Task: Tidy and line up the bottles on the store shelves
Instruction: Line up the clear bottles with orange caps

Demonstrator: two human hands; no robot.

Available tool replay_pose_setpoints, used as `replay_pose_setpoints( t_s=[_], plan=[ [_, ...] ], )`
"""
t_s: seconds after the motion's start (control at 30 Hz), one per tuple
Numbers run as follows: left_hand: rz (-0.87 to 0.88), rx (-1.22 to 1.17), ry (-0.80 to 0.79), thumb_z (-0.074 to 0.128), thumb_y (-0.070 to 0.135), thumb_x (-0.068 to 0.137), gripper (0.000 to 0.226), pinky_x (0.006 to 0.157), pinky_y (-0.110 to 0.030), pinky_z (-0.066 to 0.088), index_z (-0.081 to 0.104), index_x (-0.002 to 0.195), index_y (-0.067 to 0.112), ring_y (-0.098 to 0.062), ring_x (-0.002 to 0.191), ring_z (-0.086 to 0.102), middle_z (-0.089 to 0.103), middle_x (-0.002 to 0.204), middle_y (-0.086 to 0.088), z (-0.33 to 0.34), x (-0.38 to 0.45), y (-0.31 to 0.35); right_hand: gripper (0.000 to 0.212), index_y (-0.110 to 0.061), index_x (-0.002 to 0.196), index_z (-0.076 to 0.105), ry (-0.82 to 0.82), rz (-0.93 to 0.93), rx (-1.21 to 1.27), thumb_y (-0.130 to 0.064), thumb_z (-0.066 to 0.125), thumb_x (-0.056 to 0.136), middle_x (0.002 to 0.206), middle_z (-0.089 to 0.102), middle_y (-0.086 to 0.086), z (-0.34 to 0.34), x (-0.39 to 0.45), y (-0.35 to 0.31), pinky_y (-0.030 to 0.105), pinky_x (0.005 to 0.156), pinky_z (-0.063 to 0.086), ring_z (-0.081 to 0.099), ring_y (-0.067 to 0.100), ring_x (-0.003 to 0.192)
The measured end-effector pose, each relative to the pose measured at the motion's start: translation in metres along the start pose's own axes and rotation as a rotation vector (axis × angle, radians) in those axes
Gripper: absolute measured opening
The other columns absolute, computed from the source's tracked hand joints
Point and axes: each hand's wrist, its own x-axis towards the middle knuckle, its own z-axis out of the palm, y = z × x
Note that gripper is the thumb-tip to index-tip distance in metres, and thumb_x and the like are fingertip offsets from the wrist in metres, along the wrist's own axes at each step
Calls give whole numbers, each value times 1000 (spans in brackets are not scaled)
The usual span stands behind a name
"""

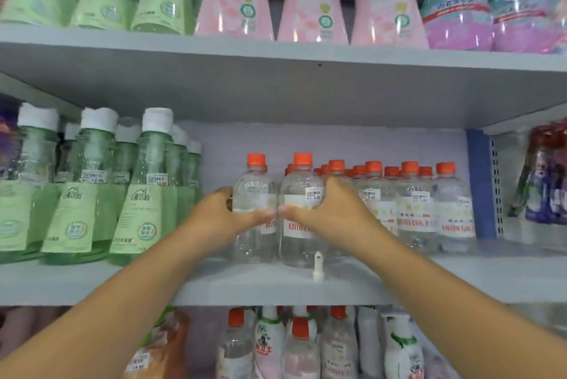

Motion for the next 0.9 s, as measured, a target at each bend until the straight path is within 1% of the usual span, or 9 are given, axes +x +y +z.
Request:
replay_pose_setpoints(
  t_s=[0.07, 0.17, 0.27, 0.37, 0.43, 0.57, 0.67, 0.77, 0.9],
  plan=[
    [-4, -35, -8, 83, 65, 67, 69, 79, -29, 56, 58, 123, 32, -5, 92, 67, 69, 106, 16, -1, 1, -4, 92, -20, 139, 42, 43, -1, -117, -72, 76, 71, 128, 56, -5, 6, -1, -1, 32, 77, 52, 58, 16, 105],
    [-16, -32, 0, 83, 61, 70, 70, 75, -27, 54, 54, 125, 28, -6, 93, 66, 68, 108, 12, -2, 0, -8, 104, -15, 146, 39, 191, -141, -441, -74, 75, 69, 141, 46, 6, 7, 8, -5, 42, 108, 42, 44, 26, 133],
    [-29, -46, -63, 83, 54, 74, 67, 77, -30, 59, 52, 126, 24, -8, 94, 69, 69, 111, 8, -4, 3, -7, 113, -10, 151, 33, 185, -219, -573, -69, 80, 67, 142, 47, 14, 3, 22, -10, 45, 110, 39, 41, 34, 135],
    [-72, -39, -218, 84, 48, 75, 73, 80, -32, 63, 51, 132, 16, -14, 93, 75, 70, 113, 2, -19, 9, -2, 124, -12, 157, 20, 126, -280, -674, -71, 79, 66, 143, 49, 18, 1, 37, -9, 49, 109, 37, 39, 40, 136],
    [-85, 67, -287, 85, 47, 72, 81, 83, -36, 63, 48, 136, 14, -17, 88, 78, 72, 113, -5, -32, 16, 3, 114, -15, 151, 31, 108, -316, -749, -76, 76, 66, 138, 51, 16, 3, 46, -7, 48, 107, 37, 40, 38, 133],
    [6, 159, -280, 84, 49, 75, 96, 81, -41, 64, 30, 154, 36, -19, 88, 78, 65, 127, -4, -43, 27, 19, 103, -12, 138, 43, 118, -350, -886, -81, 70, 66, 125, 56, 16, 7, 58, -8, 47, 98, 39, 47, 37, 121],
    [15, 121, -289, 78, 46, 85, 81, 83, -42, 63, 36, 153, 33, -23, 93, 77, 69, 124, -3, -42, 30, 23, 93, -15, 140, 42, 89, -332, -892, -81, 60, 77, 125, 56, 16, 2, 62, -8, 47, 98, 37, 46, 37, 122],
    [-26, 93, -325, 75, 29, 91, 65, 85, -44, 63, 43, 148, 26, -26, 96, 77, 77, 111, -4, -38, 32, 23, 63, -22, 140, 45, 37, -313, -789, -65, 48, 95, 126, 58, 13, -14, 69, -12, 47, 103, 33, 44, 35, 126],
    [-43, 92, -299, 78, 29, 89, 52, 86, -44, 62, 48, 132, 29, -26, 103, 74, 73, 116, -5, -31, 39, 23, 46, -25, 135, 57, -15, -266, -759, -54, 42, 103, 134, 61, 3, -29, 80, -25, 44, 108, 35, 51, 31, 127]
  ],
)
